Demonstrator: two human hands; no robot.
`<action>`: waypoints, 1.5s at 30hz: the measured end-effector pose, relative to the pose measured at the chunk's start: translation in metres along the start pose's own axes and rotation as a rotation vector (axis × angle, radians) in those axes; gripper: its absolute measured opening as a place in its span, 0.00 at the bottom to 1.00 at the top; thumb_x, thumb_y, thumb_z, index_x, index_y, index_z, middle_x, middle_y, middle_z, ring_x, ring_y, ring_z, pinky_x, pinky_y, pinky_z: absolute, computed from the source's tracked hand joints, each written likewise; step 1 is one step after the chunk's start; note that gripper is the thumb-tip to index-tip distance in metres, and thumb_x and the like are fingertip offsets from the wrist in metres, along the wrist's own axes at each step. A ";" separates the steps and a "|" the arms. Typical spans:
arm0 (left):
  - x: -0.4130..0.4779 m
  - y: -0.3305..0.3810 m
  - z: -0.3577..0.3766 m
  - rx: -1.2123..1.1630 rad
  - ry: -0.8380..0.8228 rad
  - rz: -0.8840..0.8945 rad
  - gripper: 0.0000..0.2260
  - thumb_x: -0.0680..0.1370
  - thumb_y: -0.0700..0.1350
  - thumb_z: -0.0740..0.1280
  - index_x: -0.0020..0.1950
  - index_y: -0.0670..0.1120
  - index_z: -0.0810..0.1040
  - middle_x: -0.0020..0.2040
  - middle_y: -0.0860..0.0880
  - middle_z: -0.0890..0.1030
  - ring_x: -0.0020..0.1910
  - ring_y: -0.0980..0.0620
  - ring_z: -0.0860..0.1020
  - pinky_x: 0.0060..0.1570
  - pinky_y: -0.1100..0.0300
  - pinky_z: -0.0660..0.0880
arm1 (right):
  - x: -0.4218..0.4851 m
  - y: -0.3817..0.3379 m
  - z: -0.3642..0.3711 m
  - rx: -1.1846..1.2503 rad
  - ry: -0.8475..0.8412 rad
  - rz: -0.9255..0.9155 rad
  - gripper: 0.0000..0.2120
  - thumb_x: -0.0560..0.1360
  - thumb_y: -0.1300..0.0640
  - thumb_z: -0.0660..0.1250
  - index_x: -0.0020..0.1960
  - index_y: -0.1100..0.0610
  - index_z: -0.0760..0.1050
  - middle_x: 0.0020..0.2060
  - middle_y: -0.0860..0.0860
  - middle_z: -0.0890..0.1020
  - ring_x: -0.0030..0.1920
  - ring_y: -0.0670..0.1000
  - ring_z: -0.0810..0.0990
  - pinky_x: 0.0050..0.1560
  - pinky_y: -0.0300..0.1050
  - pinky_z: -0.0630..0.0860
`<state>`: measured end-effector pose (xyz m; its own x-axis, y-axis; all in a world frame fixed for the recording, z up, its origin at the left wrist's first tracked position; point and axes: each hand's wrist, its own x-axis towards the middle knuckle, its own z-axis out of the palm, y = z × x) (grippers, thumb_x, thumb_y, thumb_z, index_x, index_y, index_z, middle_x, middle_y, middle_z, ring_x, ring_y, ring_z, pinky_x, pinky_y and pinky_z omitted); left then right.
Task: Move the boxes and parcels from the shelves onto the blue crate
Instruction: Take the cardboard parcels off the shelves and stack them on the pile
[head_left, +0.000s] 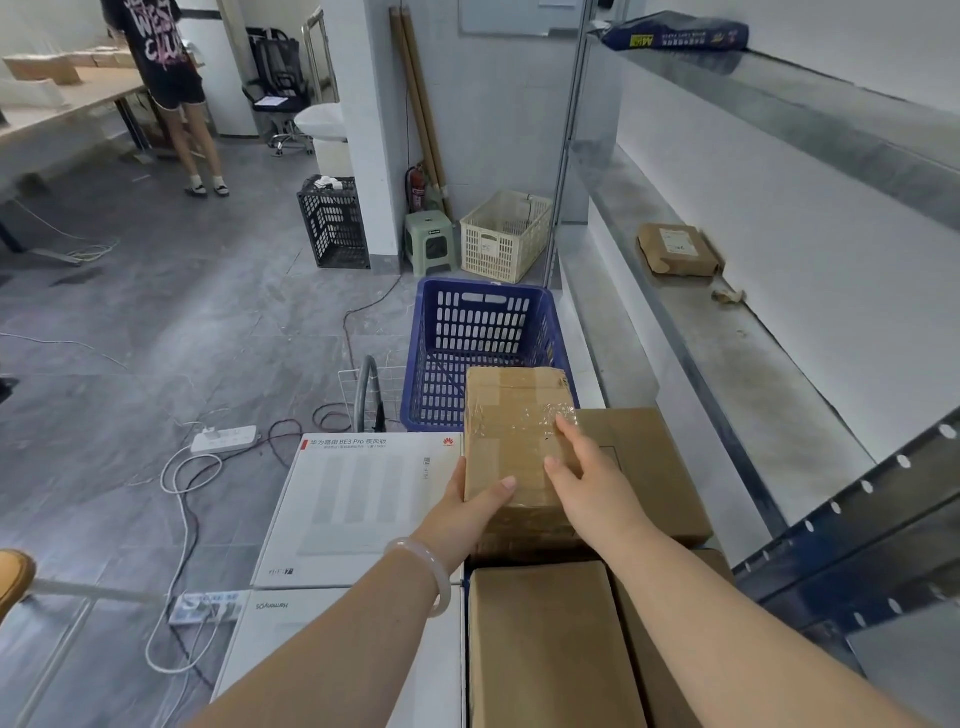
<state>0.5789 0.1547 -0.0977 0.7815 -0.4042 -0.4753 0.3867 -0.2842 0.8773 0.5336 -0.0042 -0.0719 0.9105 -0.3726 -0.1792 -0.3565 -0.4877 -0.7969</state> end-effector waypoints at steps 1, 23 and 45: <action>-0.001 0.000 0.001 0.002 -0.001 -0.005 0.30 0.77 0.59 0.66 0.76 0.60 0.59 0.61 0.56 0.75 0.60 0.53 0.72 0.60 0.58 0.65 | -0.001 0.001 0.000 0.000 -0.001 0.000 0.26 0.82 0.48 0.58 0.77 0.38 0.54 0.75 0.46 0.64 0.73 0.50 0.64 0.69 0.49 0.66; -0.018 -0.002 0.005 -0.035 0.020 -0.040 0.33 0.74 0.71 0.58 0.77 0.63 0.57 0.66 0.60 0.69 0.70 0.51 0.65 0.73 0.47 0.60 | 0.019 0.093 -0.054 -0.243 0.081 0.495 0.29 0.82 0.38 0.47 0.80 0.48 0.53 0.78 0.55 0.56 0.75 0.61 0.59 0.73 0.58 0.60; -0.016 0.011 0.012 0.076 0.124 0.216 0.35 0.78 0.49 0.68 0.78 0.65 0.52 0.62 0.62 0.76 0.60 0.58 0.76 0.65 0.55 0.72 | -0.010 0.000 -0.019 0.082 -0.117 -0.042 0.33 0.80 0.51 0.64 0.79 0.39 0.50 0.78 0.43 0.53 0.77 0.49 0.55 0.73 0.52 0.57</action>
<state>0.5646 0.1481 -0.0815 0.8979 -0.3539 -0.2617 0.1701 -0.2694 0.9479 0.5207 -0.0157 -0.0591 0.9443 -0.2559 -0.2071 -0.3035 -0.4332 -0.8486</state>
